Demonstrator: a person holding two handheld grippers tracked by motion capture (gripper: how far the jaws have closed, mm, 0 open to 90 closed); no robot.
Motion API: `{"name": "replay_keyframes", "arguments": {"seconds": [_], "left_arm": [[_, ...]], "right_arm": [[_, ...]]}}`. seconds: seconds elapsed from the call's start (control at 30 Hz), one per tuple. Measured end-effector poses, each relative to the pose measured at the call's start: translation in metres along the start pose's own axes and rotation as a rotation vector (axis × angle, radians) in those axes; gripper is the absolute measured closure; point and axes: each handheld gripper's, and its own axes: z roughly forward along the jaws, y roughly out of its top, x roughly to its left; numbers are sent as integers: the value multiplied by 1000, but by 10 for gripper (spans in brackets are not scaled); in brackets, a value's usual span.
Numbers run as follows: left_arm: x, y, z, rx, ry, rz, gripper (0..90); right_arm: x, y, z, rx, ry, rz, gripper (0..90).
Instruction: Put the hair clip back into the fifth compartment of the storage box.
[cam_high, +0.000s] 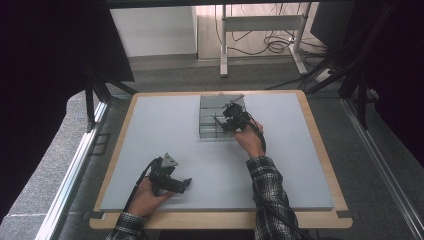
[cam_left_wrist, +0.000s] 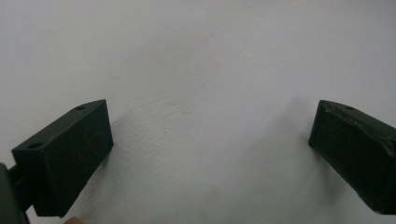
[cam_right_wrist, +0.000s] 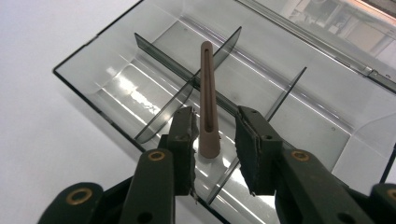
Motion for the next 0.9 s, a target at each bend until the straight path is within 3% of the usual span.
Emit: {"name": "replay_keyframes", "arguments": {"seconds": [0.9], "left_arm": [[0, 0, 0, 0, 1, 1, 0]], "right_arm": [[14, -4, -21, -33, 17, -44, 564]]}}
